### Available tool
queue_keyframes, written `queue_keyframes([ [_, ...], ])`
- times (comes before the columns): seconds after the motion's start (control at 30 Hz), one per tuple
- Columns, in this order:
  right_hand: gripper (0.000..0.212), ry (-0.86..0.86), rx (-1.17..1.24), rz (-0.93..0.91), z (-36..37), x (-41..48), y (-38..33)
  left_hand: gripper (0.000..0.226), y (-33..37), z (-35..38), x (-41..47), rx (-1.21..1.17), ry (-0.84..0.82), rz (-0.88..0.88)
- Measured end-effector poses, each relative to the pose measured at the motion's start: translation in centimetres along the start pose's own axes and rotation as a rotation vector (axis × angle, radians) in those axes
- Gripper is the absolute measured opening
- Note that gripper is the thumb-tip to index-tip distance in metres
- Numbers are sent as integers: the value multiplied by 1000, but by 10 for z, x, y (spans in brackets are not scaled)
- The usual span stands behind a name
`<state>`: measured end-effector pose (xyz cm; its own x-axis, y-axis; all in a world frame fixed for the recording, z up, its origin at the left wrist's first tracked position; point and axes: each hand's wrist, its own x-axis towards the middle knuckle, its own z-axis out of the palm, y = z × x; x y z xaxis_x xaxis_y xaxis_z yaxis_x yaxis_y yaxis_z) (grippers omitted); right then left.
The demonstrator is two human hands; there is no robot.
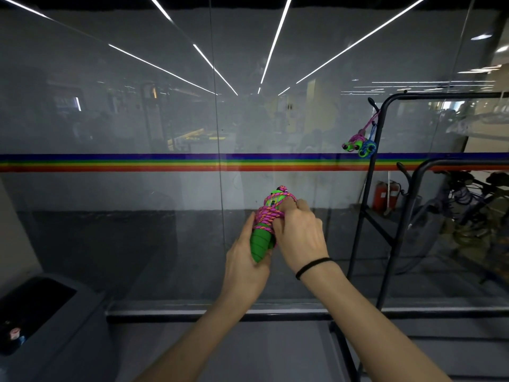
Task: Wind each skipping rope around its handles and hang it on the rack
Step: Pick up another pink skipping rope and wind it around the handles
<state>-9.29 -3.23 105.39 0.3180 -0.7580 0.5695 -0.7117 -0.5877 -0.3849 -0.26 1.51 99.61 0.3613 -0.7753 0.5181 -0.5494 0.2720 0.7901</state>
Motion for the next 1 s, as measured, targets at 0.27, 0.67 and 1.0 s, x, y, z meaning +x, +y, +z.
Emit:
queue_keyframes([
  [0.27,18,69,66,-83,-9,-5,7,64,-6,-3,5,-155,-42,-82],
  [0.67,16,79,150,47,-18,-3,17,62,0,1,1,-177,-27,-41],
  [1.0,17,81,118,65,-15,-8,11,63,4,7,0,-224,-37,-85],
])
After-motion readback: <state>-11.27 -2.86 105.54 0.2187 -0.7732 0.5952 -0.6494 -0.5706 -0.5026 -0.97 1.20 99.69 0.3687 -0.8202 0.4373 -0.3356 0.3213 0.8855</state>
